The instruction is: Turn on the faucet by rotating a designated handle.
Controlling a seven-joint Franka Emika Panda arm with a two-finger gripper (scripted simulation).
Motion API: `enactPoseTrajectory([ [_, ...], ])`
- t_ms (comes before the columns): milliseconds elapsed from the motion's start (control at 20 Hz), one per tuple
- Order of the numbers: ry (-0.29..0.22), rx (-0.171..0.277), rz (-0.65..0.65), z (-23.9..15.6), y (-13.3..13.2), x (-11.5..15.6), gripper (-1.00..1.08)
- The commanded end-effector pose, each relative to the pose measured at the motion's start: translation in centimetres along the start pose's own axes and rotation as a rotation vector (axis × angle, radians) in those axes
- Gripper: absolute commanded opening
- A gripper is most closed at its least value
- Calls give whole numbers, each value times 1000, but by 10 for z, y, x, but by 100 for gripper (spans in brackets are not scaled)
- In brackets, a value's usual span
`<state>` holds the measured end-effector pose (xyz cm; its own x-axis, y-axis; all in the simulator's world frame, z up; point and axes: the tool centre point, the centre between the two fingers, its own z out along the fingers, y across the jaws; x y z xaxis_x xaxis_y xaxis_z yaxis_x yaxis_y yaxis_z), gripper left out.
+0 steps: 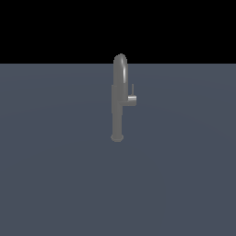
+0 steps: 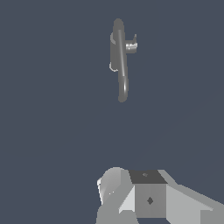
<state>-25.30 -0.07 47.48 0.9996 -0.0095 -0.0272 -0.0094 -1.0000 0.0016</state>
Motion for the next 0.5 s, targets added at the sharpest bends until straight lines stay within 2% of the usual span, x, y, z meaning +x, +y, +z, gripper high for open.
enactPoseTrajectory([
  [0,0,0,0,0,0,0,-100],
  [450,-29,27,27,1,-1,10,-100],
])
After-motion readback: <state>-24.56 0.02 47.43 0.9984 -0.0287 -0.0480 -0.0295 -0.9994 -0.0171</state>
